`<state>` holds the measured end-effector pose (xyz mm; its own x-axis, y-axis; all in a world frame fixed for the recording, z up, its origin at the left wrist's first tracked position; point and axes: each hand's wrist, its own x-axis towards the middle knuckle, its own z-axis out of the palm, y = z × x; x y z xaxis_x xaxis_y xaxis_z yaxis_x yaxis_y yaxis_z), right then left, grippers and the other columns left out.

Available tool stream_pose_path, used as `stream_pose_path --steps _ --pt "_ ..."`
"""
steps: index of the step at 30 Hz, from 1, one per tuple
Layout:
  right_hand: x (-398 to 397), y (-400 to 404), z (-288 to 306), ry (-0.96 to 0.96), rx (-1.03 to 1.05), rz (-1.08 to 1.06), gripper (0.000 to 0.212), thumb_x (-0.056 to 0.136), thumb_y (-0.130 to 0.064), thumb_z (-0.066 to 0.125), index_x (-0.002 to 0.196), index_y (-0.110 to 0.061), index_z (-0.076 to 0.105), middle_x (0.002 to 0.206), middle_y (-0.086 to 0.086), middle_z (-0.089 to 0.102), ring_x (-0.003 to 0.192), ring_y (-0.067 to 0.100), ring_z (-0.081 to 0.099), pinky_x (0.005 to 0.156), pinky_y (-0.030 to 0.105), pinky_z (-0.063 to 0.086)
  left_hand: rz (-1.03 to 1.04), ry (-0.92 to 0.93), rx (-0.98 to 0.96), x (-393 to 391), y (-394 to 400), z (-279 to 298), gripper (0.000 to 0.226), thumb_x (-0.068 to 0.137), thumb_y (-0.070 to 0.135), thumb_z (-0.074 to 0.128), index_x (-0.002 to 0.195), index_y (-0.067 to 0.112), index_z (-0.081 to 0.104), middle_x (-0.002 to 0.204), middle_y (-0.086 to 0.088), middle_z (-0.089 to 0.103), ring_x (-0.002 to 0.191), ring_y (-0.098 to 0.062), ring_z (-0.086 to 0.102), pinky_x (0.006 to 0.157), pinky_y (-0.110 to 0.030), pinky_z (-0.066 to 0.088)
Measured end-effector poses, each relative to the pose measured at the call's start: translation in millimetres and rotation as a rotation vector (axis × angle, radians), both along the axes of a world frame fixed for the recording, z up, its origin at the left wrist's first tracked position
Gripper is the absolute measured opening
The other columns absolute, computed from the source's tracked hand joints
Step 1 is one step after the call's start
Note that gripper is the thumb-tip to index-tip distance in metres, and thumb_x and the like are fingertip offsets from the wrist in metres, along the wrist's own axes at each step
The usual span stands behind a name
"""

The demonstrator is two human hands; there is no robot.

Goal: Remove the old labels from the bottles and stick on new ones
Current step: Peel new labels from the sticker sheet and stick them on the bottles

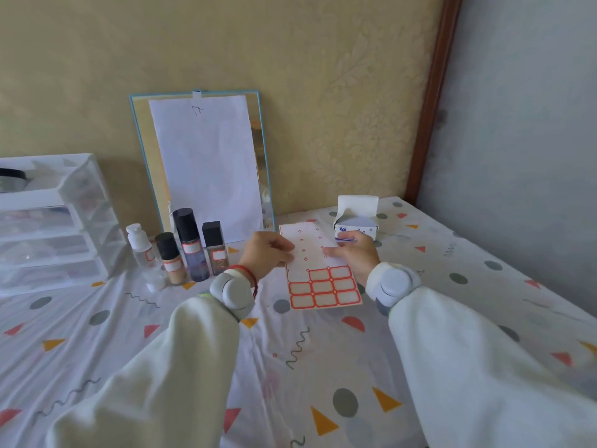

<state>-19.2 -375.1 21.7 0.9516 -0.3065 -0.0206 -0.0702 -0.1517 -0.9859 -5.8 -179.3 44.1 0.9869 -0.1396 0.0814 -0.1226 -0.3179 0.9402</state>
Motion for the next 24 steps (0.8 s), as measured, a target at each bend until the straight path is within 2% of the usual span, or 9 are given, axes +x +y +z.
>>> stream_pose_path --steps 2,5,9,13,16,19,21,24 --pt "0 -2 -2 -0.047 -0.141 0.004 0.053 0.067 -0.009 0.085 0.111 -0.011 0.056 0.112 0.007 0.062 0.098 0.021 0.061 0.088 0.034 0.051 -0.007 -0.003 0.117 2 -8 -7 0.015 0.077 -0.014 0.068 0.089 -0.006 0.069 0.089 -0.015 0.064 0.077 -0.027 0.064 0.063 -0.020 0.057" --pt "0 -6 -12 -0.046 -0.376 0.011 0.055 0.068 -0.009 0.084 0.115 -0.004 0.055 0.112 0.012 0.062 0.095 0.020 0.057 0.076 0.022 0.041 -0.045 0.002 0.251 5 -20 -21 0.015 0.077 -0.013 0.067 0.090 -0.007 0.071 0.079 -0.010 0.063 0.068 -0.021 0.060 0.067 -0.024 0.057" --pt "0 -8 -28 0.002 -0.520 0.023 0.055 0.069 -0.013 0.084 0.115 -0.004 0.057 0.115 0.015 0.060 0.105 0.026 0.057 0.078 0.023 0.038 -0.088 -0.046 0.460 9 -29 -37 0.021 0.081 -0.006 0.064 0.094 0.006 0.076 0.087 -0.003 0.063 0.081 -0.017 0.054 0.078 -0.024 0.046" --pt "1 -9 -35 -0.007 -0.588 0.042 0.045 0.068 -0.013 0.085 0.106 -0.003 0.063 0.111 0.015 0.062 0.102 0.026 0.059 0.081 0.026 0.043 -0.095 -0.037 0.555 10 -32 -47 0.025 0.085 0.001 0.059 0.091 0.017 0.077 0.092 0.003 0.059 0.086 -0.017 0.053 0.081 -0.025 0.048" --pt "4 -11 -37 -0.020 -0.635 0.086 0.034 0.068 -0.014 0.084 0.097 -0.005 0.069 0.108 0.014 0.060 0.099 0.027 0.060 0.079 0.025 0.042 -0.119 -0.033 0.593 11 -33 -48 0.035 0.084 0.000 0.053 0.083 0.025 0.077 0.086 0.009 0.057 0.080 -0.014 0.053 0.078 -0.025 0.049" --pt "6 -12 -38 0.006 -0.843 0.113 0.024 0.077 -0.022 0.078 0.100 -0.017 0.073 0.115 0.008 0.056 0.111 0.026 0.049 0.088 0.029 0.041 -0.150 -0.072 0.665 13 -35 -48 0.036 0.083 0.000 0.051 0.085 0.025 0.077 0.081 0.013 0.054 0.070 -0.006 0.047 0.073 -0.021 0.042" --pt "7 -12 -37 -0.028 -0.961 0.125 0.025 0.081 -0.017 0.072 0.106 -0.019 0.072 0.122 0.004 0.056 0.118 0.025 0.043 0.096 0.033 0.038 -0.182 -0.111 0.748 13 -36 -47 0.029 0.085 0.004 0.054 0.091 0.021 0.076 0.089 0.007 0.056 0.079 -0.011 0.049 0.076 -0.022 0.040" --pt "6 -8 -36 -0.081 -0.908 0.294 0.039 0.087 -0.001 0.058 0.125 -0.010 0.063 0.140 0.006 0.050 0.131 0.024 0.039 0.105 0.025 0.028 -0.257 -0.174 0.844 15 -38 -48 0.023 0.084 0.006 0.056 0.096 0.016 0.072 0.114 -0.001 0.060 0.107 -0.023 0.052 0.092 -0.029 0.043"
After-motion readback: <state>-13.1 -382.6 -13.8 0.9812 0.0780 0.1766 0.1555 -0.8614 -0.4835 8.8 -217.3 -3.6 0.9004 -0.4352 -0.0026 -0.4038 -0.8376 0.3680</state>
